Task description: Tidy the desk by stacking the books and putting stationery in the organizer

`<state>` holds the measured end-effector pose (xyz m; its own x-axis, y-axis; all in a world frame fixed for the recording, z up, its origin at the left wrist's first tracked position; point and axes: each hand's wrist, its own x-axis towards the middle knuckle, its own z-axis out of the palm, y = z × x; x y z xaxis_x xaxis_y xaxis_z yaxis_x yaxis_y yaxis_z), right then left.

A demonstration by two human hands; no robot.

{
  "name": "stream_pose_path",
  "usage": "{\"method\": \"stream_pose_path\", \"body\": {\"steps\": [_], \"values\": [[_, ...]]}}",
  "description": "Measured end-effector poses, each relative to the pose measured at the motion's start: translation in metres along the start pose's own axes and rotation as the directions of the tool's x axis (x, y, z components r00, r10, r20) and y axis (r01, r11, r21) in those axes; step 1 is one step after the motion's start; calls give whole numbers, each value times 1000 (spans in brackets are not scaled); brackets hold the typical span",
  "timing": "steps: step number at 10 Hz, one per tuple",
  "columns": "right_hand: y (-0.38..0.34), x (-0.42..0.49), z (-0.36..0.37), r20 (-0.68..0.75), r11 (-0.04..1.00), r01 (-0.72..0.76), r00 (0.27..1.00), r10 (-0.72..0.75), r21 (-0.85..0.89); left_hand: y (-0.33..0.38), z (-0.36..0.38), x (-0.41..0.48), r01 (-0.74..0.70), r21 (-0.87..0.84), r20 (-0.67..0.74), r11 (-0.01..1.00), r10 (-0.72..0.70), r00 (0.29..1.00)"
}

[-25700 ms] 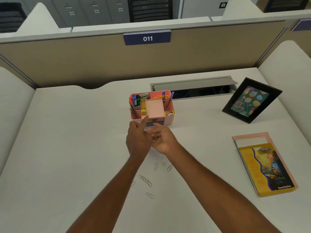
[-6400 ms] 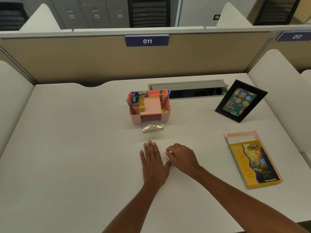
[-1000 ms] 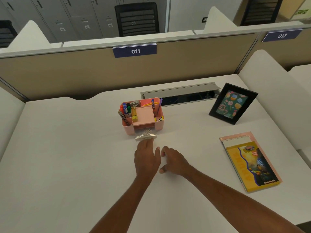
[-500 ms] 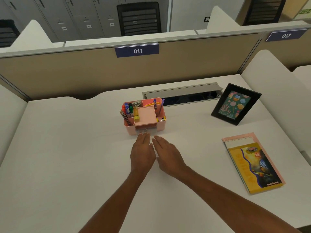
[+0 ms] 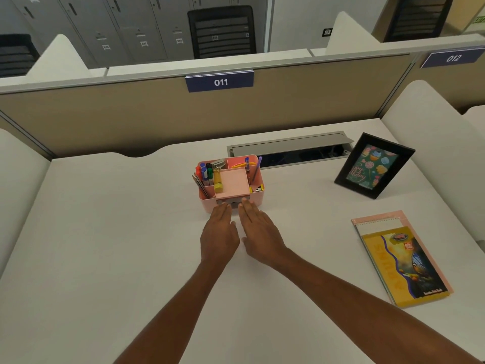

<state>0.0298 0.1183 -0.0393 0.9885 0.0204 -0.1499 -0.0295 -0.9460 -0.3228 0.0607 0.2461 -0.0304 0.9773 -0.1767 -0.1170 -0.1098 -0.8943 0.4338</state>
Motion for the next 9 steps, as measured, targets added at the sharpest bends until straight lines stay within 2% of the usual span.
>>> {"method": "stream_pose_path", "body": {"steps": [3,4,5,6,7,8,9], "values": [[-1,4,1,22,1000,-1,1000,1,-19,5,-5,2,17,-7,35,1000,-17,999],[-2,2,-3,15,1000,-2,1000,2,-18,6,-6,-1,76,-92,46,993,-72,996],[0,-4,-16,20,1000,-8,1000,8,9,10,-10,-4,147,-267,66,953,-134,989],[2,-11,-37,95,998,-26,995,22,49,17,-22,-6,210,-387,154,898,-161,975],[7,-10,-62,208,1000,-18,978,13,22,23,-40,-11,239,-478,252,845,-129,959],[11,-5,-89,232,999,10,972,-18,36,29,-61,-14,259,-569,298,780,-97,950],[9,2,-117,196,999,18,980,-27,49,39,-83,-10,252,-597,256,762,-116,960]]}}
